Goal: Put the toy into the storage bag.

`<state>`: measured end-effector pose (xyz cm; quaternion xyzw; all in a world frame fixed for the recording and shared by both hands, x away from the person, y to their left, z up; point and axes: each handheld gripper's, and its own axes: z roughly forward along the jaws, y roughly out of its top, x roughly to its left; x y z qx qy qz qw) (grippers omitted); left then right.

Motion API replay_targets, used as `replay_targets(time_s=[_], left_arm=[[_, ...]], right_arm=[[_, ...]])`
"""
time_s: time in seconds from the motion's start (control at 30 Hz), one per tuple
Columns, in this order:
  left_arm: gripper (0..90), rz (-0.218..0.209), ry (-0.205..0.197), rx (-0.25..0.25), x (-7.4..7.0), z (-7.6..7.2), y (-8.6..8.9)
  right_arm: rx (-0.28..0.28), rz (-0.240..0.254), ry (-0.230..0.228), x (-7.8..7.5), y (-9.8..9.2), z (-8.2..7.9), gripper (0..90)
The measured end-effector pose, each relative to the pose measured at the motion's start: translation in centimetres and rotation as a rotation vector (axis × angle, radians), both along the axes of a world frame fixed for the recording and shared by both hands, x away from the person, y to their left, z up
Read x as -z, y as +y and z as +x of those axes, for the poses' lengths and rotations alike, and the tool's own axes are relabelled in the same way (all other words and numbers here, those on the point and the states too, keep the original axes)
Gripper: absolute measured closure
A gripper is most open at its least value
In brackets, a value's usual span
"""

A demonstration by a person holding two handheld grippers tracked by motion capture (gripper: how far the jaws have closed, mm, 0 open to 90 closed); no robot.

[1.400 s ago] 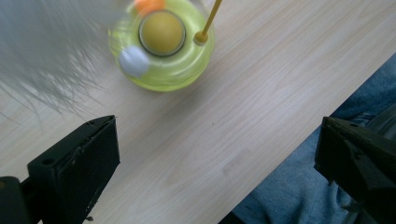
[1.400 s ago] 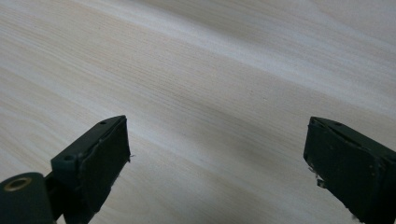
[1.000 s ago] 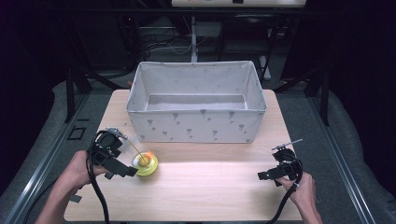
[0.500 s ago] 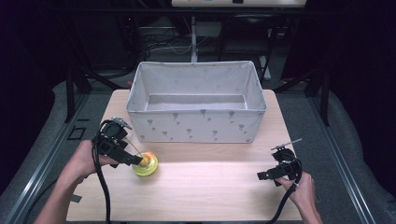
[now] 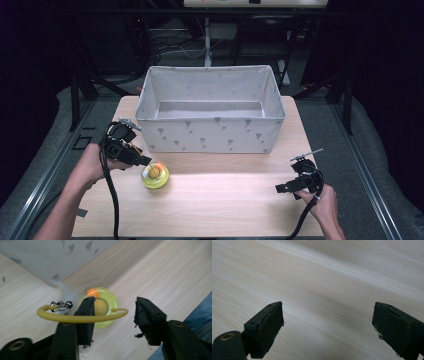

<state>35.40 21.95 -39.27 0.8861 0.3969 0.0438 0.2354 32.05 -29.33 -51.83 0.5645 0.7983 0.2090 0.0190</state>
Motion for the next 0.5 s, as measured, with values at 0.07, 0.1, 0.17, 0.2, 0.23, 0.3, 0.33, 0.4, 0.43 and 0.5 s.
replay_targets(time_s=[0.07, 0.1, 0.17, 0.2, 0.23, 0.3, 0.33, 0.4, 0.43, 0.5], left_arm=[[56.4, -0.002, -0.001, -0.005, 0.06, 0.14, 0.01], [58.1, -0.006, -0.003, -0.008, 0.10, 0.19, -0.01], [62.8, -0.007, 0.000, -0.004, 0.15, 0.25, -0.04], [64.3, -0.009, 0.003, -0.002, 0.18, 0.27, -0.09], [66.2, -0.006, 0.004, 0.000, 0.20, 0.32, -0.14], [69.6, -0.004, 0.004, 0.004, 0.24, 0.40, -0.20], [70.6, -0.005, 0.004, 0.001, 0.25, 0.44, -0.21], [71.3, -0.009, 0.003, -0.004, 0.29, 0.51, -0.21], [71.3, -0.014, 0.000, -0.008, 0.31, 0.55, -0.20], [71.3, -0.022, -0.004, -0.015, 0.31, 0.61, -0.13]], right_arm=[[0.006, 0.006, -0.002, 0.05, 0.04, -0.02, 10.2], [0.005, 0.005, -0.001, 0.05, 0.03, -0.02, 10.2], [0.003, 0.008, 0.001, 0.05, 0.01, -0.01, 10.3], [0.000, 0.001, -0.001, 0.01, -0.04, -0.01, 10.4], [0.001, 0.002, -0.001, 0.00, -0.06, -0.01, 10.4], [0.000, 0.004, 0.002, 0.03, -0.07, 0.00, 10.6], [-0.001, 0.006, 0.003, 0.05, -0.04, 0.00, 10.7], [0.002, 0.010, 0.003, 0.07, 0.03, -0.02, 10.8], [-0.001, 0.012, 0.005, 0.08, 0.02, 0.00, 10.8], [-0.003, 0.004, 0.006, 0.08, -0.03, 0.01, 10.9]])
